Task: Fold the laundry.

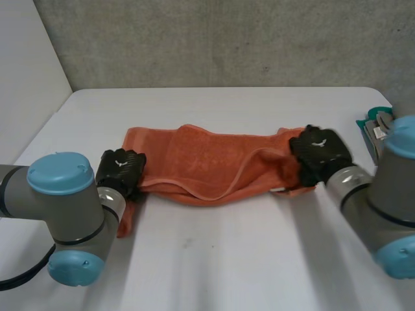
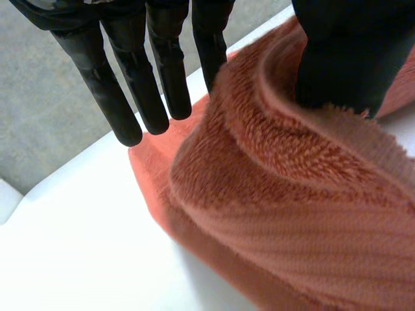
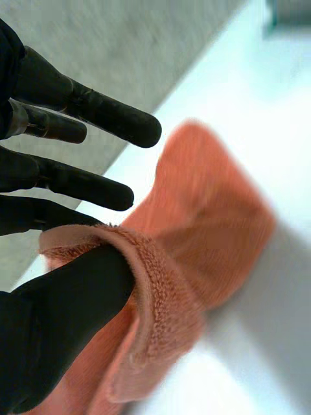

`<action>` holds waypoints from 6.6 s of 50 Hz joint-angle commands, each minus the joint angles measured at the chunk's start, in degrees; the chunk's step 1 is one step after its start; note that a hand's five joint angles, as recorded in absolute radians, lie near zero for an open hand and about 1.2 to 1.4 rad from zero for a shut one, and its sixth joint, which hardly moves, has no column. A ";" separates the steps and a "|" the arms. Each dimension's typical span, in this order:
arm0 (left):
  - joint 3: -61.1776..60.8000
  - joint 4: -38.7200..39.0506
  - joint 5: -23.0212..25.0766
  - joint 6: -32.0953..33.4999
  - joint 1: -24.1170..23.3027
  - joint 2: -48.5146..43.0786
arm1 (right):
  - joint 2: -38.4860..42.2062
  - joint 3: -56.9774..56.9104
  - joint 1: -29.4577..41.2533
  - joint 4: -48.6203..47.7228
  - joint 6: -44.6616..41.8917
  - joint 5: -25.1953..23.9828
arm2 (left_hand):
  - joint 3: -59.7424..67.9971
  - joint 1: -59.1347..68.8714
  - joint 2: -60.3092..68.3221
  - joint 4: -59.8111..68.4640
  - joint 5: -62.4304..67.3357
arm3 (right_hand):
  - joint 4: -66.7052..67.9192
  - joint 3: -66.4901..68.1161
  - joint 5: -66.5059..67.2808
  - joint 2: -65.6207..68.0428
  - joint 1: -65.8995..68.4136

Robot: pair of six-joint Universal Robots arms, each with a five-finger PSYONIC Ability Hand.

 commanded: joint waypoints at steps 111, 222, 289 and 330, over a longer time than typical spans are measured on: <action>-5.22 12.94 7.42 20.76 15.06 -1.85 | 5.26 6.21 -14.17 1.43 -18.32 -11.26 | -3.82 -4.08 -3.62 -3.71 -3.19 | 11.86 66.56 13.34 12.49 23.66; -0.04 7.40 6.37 12.85 4.52 4.48 | 12.73 -1.17 -19.18 0.81 -11.73 -9.33 | -23.32 -23.58 -23.13 -23.21 -22.69 | -14.56 40.15 -13.07 -13.92 -2.75; -0.04 5.29 6.37 12.77 5.04 5.18 | 11.86 1.10 -25.86 -0.68 -11.47 -12.67 | -23.82 -24.09 -23.63 -23.71 -23.19 | -30.81 23.90 -29.32 -30.17 -19.00; -0.30 5.29 6.54 12.77 5.22 5.01 | 15.54 -1.70 -25.86 -0.68 -12.00 -12.32 | -23.99 -24.26 -23.80 -23.88 -23.36 | 11.86 66.56 13.34 12.49 23.66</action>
